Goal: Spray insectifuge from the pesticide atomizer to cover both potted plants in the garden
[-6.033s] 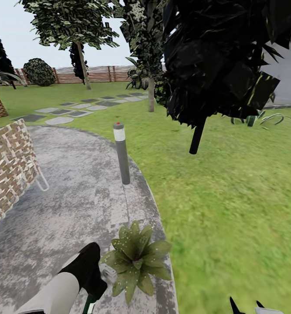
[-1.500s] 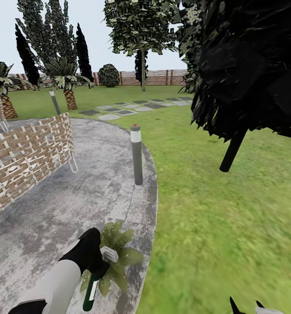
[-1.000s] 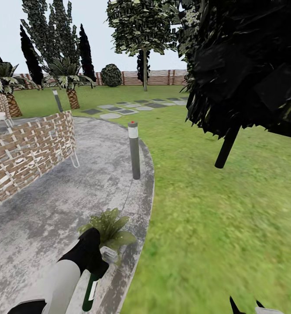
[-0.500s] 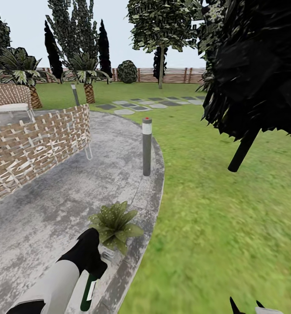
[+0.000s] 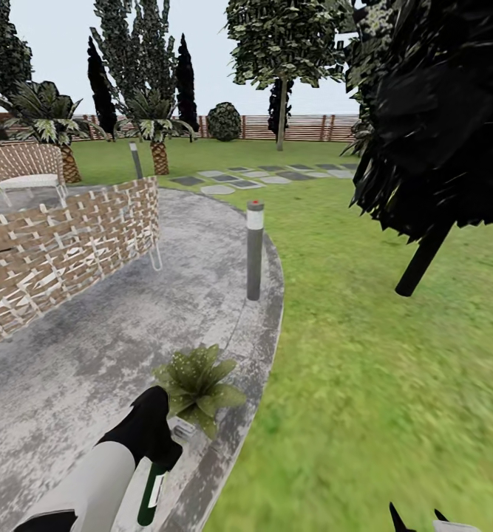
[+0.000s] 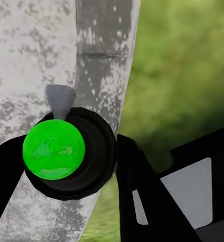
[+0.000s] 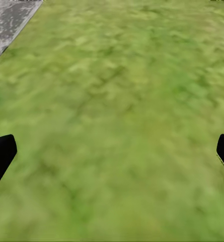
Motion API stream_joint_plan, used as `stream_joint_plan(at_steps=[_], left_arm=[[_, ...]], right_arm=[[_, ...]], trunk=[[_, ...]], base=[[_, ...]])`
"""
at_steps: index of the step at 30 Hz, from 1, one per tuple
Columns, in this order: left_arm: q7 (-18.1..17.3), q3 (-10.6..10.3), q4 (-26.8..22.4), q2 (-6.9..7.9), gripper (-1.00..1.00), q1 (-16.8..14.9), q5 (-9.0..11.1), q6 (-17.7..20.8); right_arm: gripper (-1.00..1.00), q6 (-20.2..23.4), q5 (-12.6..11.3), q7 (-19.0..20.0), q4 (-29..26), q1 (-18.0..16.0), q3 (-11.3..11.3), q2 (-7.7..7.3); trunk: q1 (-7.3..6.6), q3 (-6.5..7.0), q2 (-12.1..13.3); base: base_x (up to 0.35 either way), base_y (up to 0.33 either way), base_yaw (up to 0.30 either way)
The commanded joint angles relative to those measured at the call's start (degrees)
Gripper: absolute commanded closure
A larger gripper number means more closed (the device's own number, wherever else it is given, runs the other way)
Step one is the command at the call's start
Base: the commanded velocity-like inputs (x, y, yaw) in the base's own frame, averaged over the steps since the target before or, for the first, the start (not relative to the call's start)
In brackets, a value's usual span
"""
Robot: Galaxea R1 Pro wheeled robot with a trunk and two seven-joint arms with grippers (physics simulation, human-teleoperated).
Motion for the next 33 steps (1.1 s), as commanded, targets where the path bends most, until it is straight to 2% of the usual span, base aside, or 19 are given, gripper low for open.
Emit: stream_joint_plan(at_steps=[1, 6, 16, 19, 21, 24, 33], left_arm=[[-0.5, 0.4, -0.1, -0.16, 1.00, 0.0, -0.7, 0.2], [-0.4, 0.5, -1.4, -0.40, 1.00, -0.1, -0.7, 0.3], [-0.5, 0.6, -1.5, -0.32, 1.00, -0.1, -0.7, 0.4], [-0.5, 0.8, -1.5, -0.23, 1.00, -0.1, -0.7, 0.4], [-0.5, 2.7, -1.4, -0.23, 1.00, -0.1, -0.7, 0.3], [-0.5, 3.5, -1.4, -0.24, 1.00, -0.1, -0.7, 0.3], [-0.5, 3.7, -1.5, -0.06, 1.00, -0.1, -0.7, 0.3]], right_arm=[[-1.00, -0.2, 0.2, 0.5, 0.0, -0.1, -0.5, -0.03], [-1.00, -0.2, 0.3, 0.5, -0.1, -0.1, -0.5, -0.09], [-1.00, -0.2, 0.3, 0.5, -0.1, -0.1, -0.5, -0.11], [-1.00, -0.2, 0.5, 0.5, 0.0, -0.1, -0.4, -0.10], [-1.00, -0.2, 2.0, 0.4, 0.0, -0.1, -0.4, -0.09], [-1.00, -0.2, 3.4, 0.4, 0.1, -0.1, -0.5, -0.08], [-1.00, -0.2, 3.8, 0.4, 0.1, -0.1, -0.5, -0.09]], trunk=[[0.01, -0.05, 0.0], [0.01, -0.05, 0.0], [0.01, -0.05, 0.0], [0.01, -0.05, 0.0], [0.01, -0.05, 0.0], [0.01, -0.05, 0.0], [0.01, -0.05, 0.0]], base=[[0.227, -0.178, 0.028], [0.154, -0.224, 0.007], [-0.023, -0.273, 0.018], [-0.006, -0.274, 0.227], [-0.001, -0.274, 0.270], [0.000, -0.275, 0.277], [0.007, -0.275, 0.279]])
